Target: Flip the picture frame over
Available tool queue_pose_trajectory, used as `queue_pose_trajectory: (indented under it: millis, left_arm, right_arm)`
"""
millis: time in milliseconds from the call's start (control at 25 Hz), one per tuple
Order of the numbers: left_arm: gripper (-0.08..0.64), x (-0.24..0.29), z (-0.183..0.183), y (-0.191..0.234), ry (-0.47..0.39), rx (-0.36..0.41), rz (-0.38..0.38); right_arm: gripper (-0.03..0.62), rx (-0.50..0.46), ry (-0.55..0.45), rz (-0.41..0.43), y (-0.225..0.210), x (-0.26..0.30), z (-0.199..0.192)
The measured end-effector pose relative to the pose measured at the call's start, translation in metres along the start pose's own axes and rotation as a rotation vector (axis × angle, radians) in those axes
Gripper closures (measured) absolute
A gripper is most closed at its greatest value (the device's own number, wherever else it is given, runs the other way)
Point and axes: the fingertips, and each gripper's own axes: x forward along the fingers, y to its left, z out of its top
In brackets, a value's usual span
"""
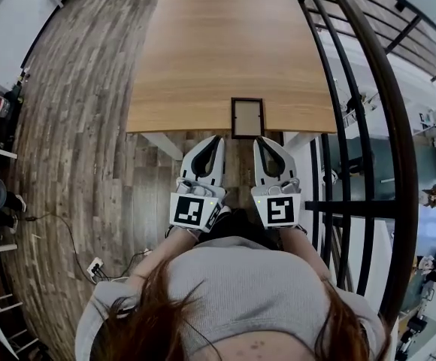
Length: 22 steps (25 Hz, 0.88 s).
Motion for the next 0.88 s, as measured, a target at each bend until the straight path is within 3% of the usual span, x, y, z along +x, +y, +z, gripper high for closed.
queue_pose_trajectory:
  millis: [80, 200, 280, 440, 560, 720, 880]
  left_arm:
    - [0.555, 0.000, -0.002, 0.003, 0.001, -0.007, 0.018]
    - [0.554, -0.002, -0.011, 0.007, 0.016, -0.026, 0.045]
    - [0.554, -0.004, -0.018, 0.007, 0.029, -0.037, 0.055]
    - [0.554, -0.009, -0.030, 0.013, 0.051, -0.048, 0.084]
    - [0.555, -0.013, -0.037, 0.018, 0.067, -0.052, 0.098]
    - [0.554, -0.021, -0.047, 0.028, 0.111, -0.050, 0.115]
    - [0.554, -0.031, -0.051, 0.040, 0.128, -0.053, 0.147]
  right_arm:
    - [0.580, -0.131, 0.148, 0.049, 0.004, 0.009, -0.035]
    - [0.578, -0.401, 0.311, 0.116, 0.010, 0.027, -0.086]
    - [0.514, -0.522, 0.381, 0.180, 0.016, 0.036, -0.114]
    - [0.414, -0.667, 0.504, 0.311, 0.035, 0.050, -0.167]
    - [0.350, -0.829, 0.559, 0.330, 0.038, 0.061, -0.202]
    - [0.348, -0.952, 0.558, 0.296, 0.037, 0.078, -0.233]
    - [0.348, -1.008, 0.606, 0.287, 0.035, 0.084, -0.259]
